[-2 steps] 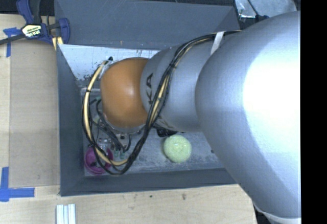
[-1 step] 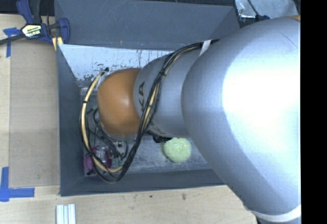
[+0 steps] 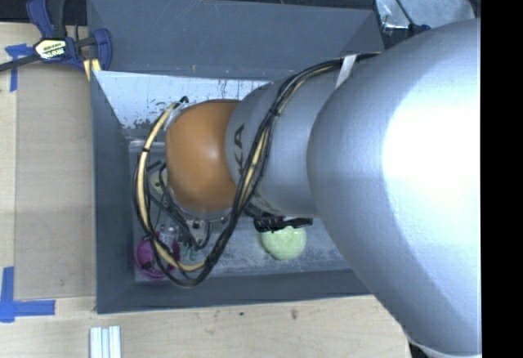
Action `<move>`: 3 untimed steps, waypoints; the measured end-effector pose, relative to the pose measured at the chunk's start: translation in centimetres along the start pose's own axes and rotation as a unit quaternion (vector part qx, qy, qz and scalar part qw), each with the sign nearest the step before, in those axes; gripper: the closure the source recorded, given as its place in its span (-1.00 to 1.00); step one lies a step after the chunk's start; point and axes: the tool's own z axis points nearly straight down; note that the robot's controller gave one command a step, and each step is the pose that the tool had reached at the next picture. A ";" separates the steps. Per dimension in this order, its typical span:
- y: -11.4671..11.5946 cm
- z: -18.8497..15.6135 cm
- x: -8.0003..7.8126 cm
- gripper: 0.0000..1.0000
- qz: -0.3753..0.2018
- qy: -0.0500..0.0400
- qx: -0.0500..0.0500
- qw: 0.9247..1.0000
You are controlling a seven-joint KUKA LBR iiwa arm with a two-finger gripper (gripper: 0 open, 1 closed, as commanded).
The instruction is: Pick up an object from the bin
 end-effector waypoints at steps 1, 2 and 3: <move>0.7 2.8 -0.2 -1.00 -0.062 0.001 0.001 0.998; -1.7 3.0 0.1 1.00 0.036 -0.001 -0.001 0.999; -1.7 3.0 0.1 1.00 0.036 -0.001 -0.001 0.999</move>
Offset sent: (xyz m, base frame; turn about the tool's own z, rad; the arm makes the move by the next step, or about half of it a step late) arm -0.0069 -0.0163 -0.0317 0.0713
